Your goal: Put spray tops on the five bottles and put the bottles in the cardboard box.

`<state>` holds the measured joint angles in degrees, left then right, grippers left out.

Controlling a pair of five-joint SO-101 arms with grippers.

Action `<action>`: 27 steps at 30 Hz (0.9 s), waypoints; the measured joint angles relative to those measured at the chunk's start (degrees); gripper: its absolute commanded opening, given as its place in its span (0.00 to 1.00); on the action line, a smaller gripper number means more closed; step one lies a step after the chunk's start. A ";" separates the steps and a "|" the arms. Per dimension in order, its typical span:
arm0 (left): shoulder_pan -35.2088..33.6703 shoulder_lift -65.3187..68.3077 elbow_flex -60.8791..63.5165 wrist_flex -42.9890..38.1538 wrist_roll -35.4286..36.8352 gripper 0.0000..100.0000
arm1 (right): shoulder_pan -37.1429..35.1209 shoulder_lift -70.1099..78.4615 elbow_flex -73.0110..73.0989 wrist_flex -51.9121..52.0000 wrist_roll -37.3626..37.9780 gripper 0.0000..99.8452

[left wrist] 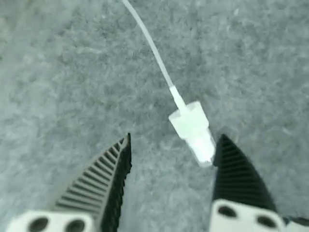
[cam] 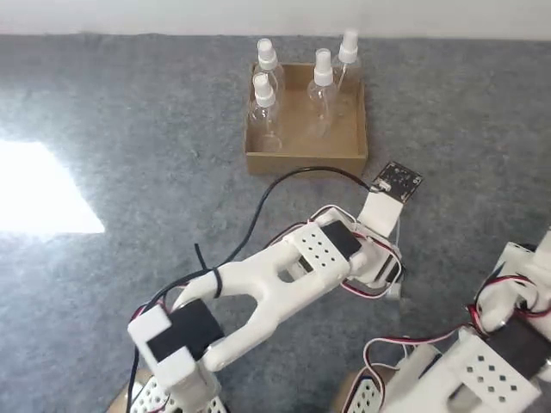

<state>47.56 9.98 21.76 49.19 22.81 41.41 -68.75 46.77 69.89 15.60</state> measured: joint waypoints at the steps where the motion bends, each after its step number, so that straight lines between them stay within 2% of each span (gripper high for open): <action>1: 0.00 0.97 0.00 -0.62 -0.09 0.22 | 0.00 0.00 0.00 0.00 0.00 0.18; 6: 0.00 4.84 -1.67 -1.58 -2.55 0.19 | 0.00 0.00 0.00 0.00 0.00 0.18; 12: 0.09 8.00 -7.38 4.22 -2.90 0.14 | 0.00 0.00 0.00 0.00 0.00 0.18; 22: 0.09 5.45 -7.56 11.96 -3.60 0.13 | 0.00 0.00 0.00 0.00 0.00 0.18; 27: 0.09 2.73 -7.56 13.98 -7.03 0.11 | 0.00 0.00 0.00 0.00 0.00 0.18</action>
<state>47.65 12.70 14.20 63.16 15.78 41.41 -68.75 46.77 69.89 15.60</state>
